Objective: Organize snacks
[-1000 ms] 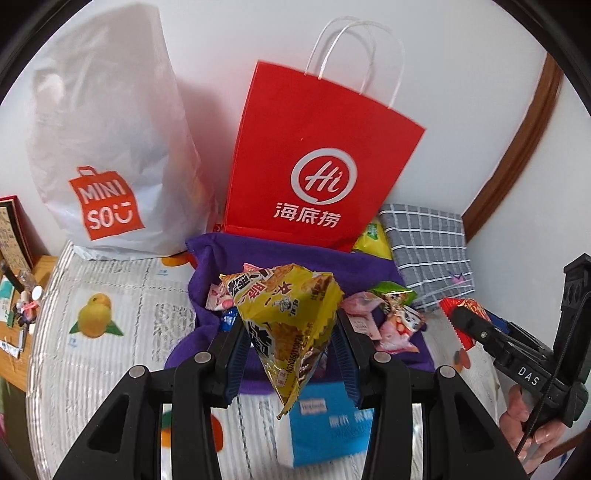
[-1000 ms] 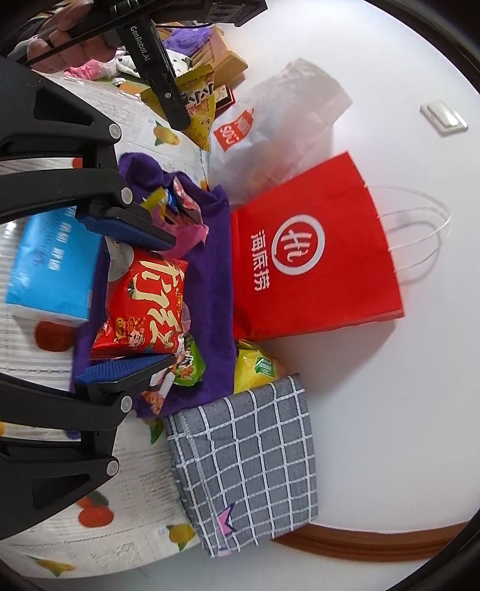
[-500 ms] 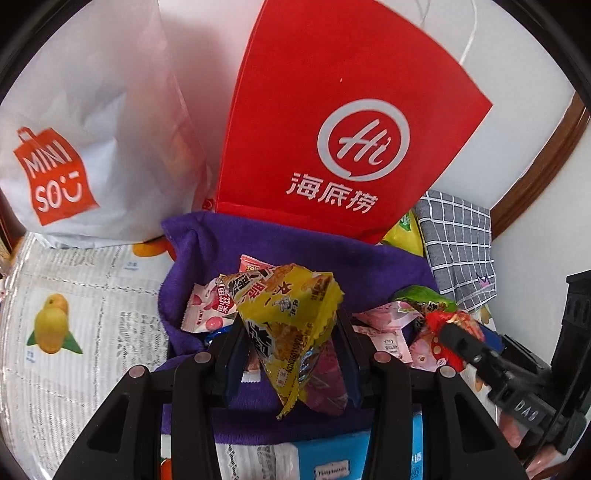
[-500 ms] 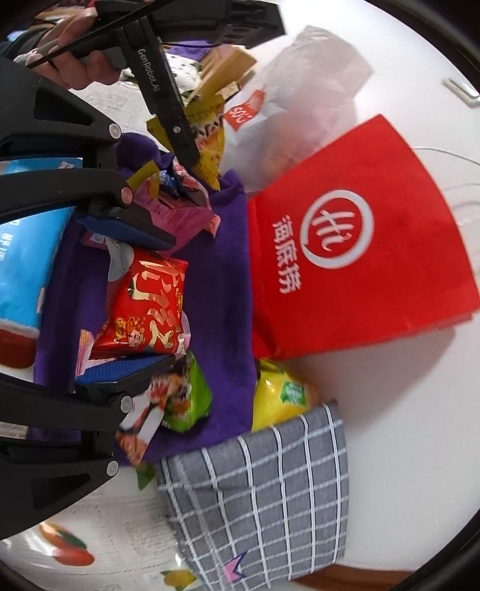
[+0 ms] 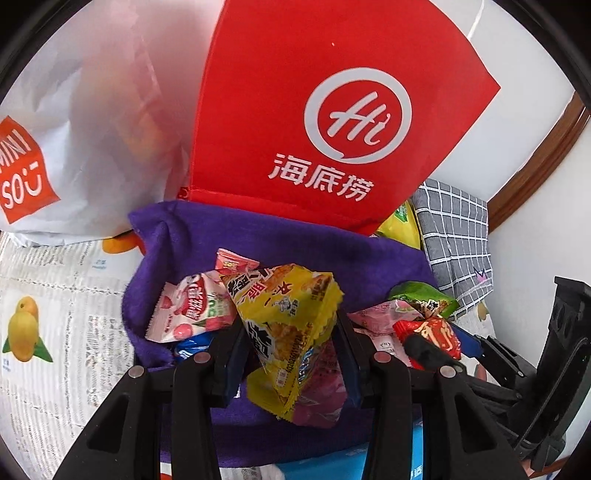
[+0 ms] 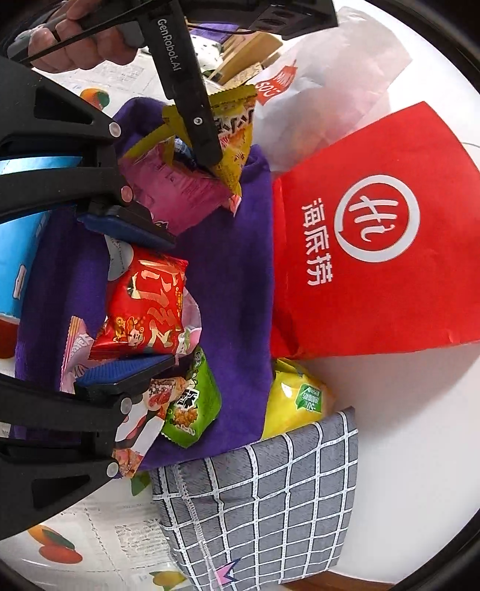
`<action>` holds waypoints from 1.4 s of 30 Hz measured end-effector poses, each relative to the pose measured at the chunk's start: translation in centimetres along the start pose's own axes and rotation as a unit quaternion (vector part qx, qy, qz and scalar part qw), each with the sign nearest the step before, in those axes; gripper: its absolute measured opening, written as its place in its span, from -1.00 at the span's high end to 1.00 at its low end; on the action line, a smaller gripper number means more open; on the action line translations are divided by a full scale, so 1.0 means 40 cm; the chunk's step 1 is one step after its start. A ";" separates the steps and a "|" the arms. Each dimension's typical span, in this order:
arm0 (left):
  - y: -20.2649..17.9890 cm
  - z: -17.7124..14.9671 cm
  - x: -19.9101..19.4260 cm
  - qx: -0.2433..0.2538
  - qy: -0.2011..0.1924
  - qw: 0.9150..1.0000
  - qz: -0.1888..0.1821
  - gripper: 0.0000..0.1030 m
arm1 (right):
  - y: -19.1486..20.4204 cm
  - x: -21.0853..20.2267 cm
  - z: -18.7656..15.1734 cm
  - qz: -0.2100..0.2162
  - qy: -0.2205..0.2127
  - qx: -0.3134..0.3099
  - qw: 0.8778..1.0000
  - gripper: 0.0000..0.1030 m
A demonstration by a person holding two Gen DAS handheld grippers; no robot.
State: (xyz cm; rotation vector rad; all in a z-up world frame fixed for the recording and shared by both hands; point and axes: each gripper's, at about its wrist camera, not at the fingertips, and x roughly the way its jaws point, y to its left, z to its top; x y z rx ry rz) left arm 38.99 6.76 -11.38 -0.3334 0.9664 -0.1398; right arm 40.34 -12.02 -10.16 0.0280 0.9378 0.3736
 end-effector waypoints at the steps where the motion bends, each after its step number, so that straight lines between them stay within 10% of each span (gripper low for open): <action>1: -0.001 0.000 0.003 0.001 0.001 1.000 -0.001 0.20 | 0.000 0.002 -0.001 -0.004 0.001 -0.002 1.000 -0.10; 5: -0.004 -0.001 0.004 0.006 0.001 1.000 -0.003 0.17 | 0.003 0.006 -0.002 -0.015 0.004 -0.010 1.000 -0.15; 10: -0.009 0.003 -0.018 0.008 -0.010 1.000 -0.006 -0.43 | 0.008 -0.004 -0.002 -0.025 0.003 -0.022 0.999 -0.26; 42: -0.160 -0.274 -0.414 0.068 -0.060 0.996 0.019 -0.66 | 0.061 -0.447 -0.230 -0.060 -0.050 0.023 0.997 -0.44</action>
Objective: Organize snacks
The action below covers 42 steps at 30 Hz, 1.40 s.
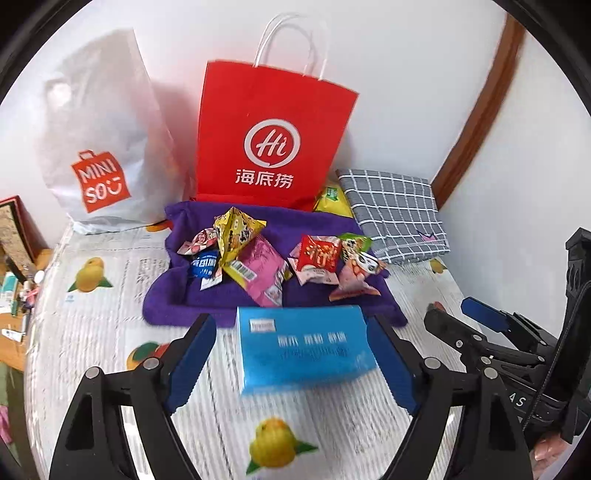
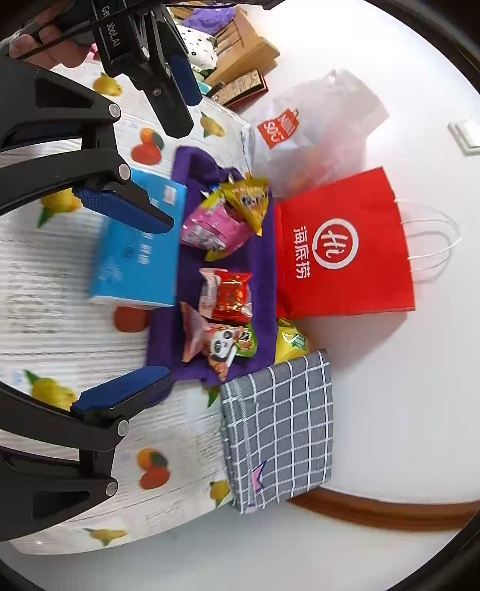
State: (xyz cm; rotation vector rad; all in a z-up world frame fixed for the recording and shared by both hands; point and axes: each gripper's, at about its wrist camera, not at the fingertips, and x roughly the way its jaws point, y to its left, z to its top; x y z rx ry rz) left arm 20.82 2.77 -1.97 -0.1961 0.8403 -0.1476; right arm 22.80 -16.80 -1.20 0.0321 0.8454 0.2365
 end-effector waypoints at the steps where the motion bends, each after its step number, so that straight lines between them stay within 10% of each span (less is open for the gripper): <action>1: -0.008 -0.013 -0.017 0.005 -0.004 1.000 0.003 -0.67 | 0.001 -0.024 -0.019 -0.003 0.000 0.003 1.000 -0.46; 22: -0.108 -0.300 -0.306 0.047 -0.076 0.995 0.046 -0.82 | 0.005 -0.333 -0.312 -0.066 -0.051 0.010 0.996 -0.94; 42: -0.131 -0.339 -0.348 0.065 -0.093 0.991 0.068 -0.82 | 0.022 -0.395 -0.363 -0.069 -0.073 0.009 0.995 -0.94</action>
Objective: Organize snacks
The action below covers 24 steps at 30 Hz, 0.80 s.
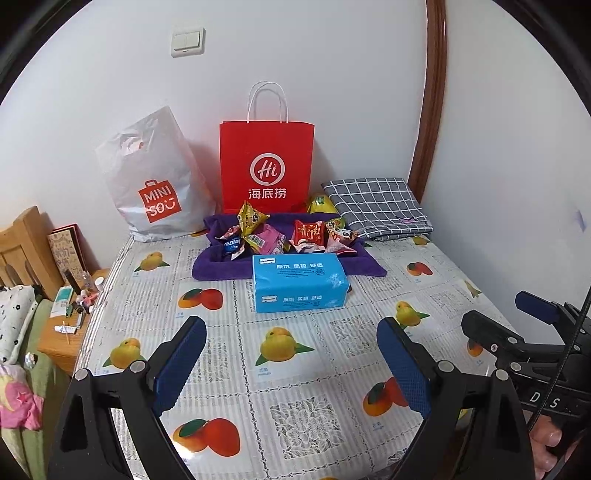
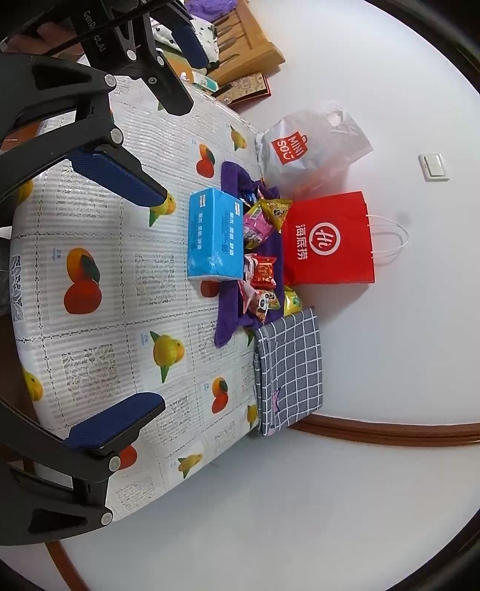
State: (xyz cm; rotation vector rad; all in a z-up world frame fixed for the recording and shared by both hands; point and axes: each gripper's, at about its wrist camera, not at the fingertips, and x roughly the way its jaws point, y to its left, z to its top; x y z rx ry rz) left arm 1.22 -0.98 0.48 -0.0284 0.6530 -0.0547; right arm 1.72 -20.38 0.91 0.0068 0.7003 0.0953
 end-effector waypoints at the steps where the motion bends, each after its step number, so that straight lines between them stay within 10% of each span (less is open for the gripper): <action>1: 0.000 -0.001 0.000 0.000 0.000 1.000 0.000 -0.82 | 0.001 0.000 0.000 0.000 0.000 0.000 1.000 -0.94; 24: -0.007 -0.010 -0.002 -0.001 0.006 1.000 -0.004 -0.82 | -0.006 -0.015 -0.007 0.002 -0.005 0.003 1.000 -0.94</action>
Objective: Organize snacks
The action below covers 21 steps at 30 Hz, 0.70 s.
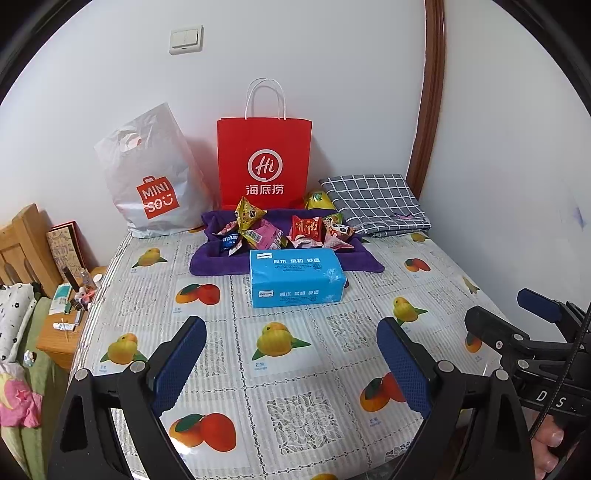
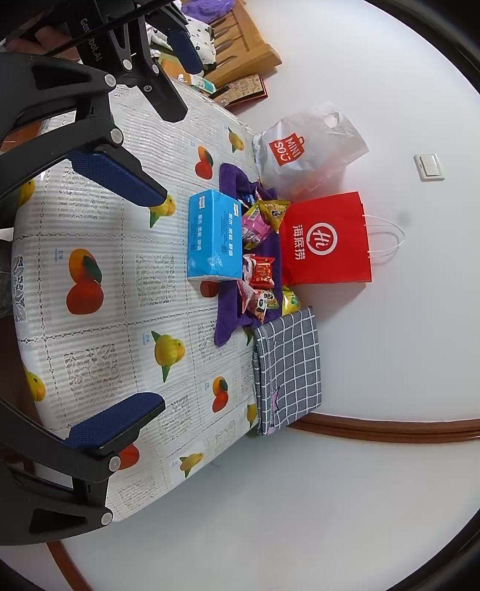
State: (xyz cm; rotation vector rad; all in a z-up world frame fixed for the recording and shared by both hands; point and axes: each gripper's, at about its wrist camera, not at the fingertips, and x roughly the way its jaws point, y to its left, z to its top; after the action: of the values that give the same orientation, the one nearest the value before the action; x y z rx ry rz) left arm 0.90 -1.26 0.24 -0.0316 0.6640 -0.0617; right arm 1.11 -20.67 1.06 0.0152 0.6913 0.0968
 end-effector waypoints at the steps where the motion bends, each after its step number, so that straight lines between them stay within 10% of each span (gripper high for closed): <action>1: 0.000 0.000 0.000 0.000 0.000 1.000 -0.001 -0.82 | 0.000 0.000 0.000 0.000 0.000 0.000 1.000 -0.94; 21: 0.002 0.000 -0.001 -0.003 0.001 1.000 -0.002 -0.82 | -0.002 -0.005 0.003 -0.001 -0.002 0.004 1.000 -0.94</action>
State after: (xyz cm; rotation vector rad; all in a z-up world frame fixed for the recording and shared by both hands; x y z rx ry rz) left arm 0.86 -1.18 0.27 -0.0387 0.6663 -0.0637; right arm 1.05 -20.78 1.27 0.0230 0.6884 0.0920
